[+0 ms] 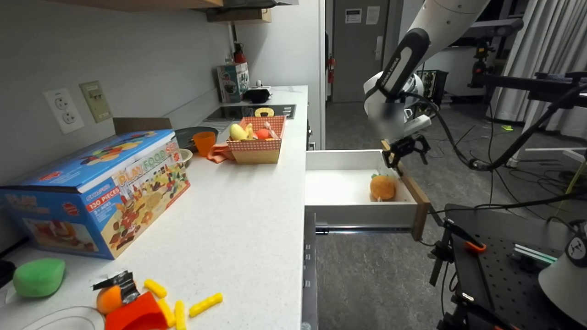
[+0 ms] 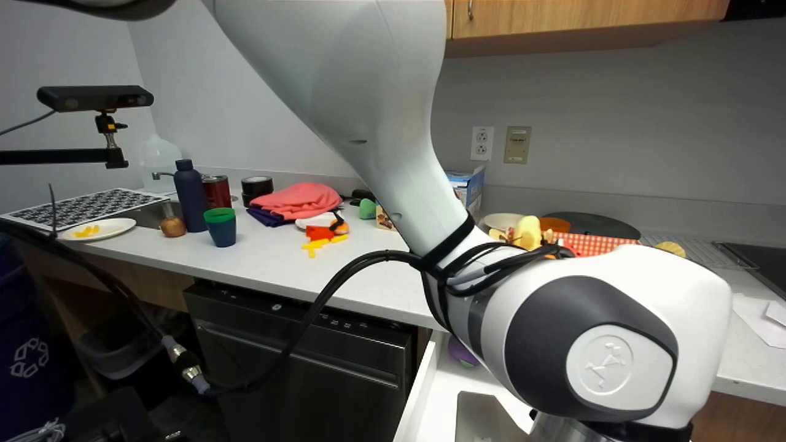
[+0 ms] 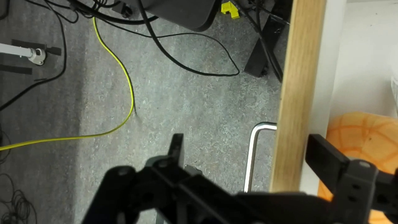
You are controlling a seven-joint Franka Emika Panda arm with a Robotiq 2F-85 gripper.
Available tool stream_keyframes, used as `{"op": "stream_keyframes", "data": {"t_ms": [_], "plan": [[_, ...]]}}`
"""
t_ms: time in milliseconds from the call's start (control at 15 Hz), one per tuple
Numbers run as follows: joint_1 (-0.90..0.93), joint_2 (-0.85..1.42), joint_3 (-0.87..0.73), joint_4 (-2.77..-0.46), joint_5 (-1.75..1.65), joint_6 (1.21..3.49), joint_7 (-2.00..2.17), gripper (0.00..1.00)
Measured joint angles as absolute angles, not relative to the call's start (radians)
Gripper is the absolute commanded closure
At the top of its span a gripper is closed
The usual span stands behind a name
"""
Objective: Open the drawer, then remove the pineapple plushie from the drawer
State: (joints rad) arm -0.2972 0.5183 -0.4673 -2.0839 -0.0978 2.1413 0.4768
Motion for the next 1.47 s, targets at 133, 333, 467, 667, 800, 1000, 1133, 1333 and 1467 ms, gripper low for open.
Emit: {"op": "stream_keyframes", "data": {"t_ms": [133,333,467,667,800,1000,1133,1333,1467], "plan": [[-0.273,0.486,-0.467,-2.091,-0.144,2.141,0.481,0.00],[-0.220,0.412,-0.452,-2.086,-0.197,2.149,0.480,0.00],[-0.202,0.367,-0.418,-2.072,-0.193,2.175,0.473,0.00],[-0.215,0.358,-0.355,-2.038,-0.105,2.216,0.398,0.00],[-0.246,0.384,-0.322,-2.023,-0.019,2.254,0.307,0.00],[-0.314,0.460,-0.291,-2.005,0.077,2.300,0.172,0.00],[-0.355,0.515,-0.277,-1.985,0.118,2.309,0.103,0.00],[-0.397,0.586,-0.261,-1.942,0.136,2.309,0.047,0.00],[-0.409,0.622,-0.262,-1.915,0.136,2.303,0.045,0.00]]}}
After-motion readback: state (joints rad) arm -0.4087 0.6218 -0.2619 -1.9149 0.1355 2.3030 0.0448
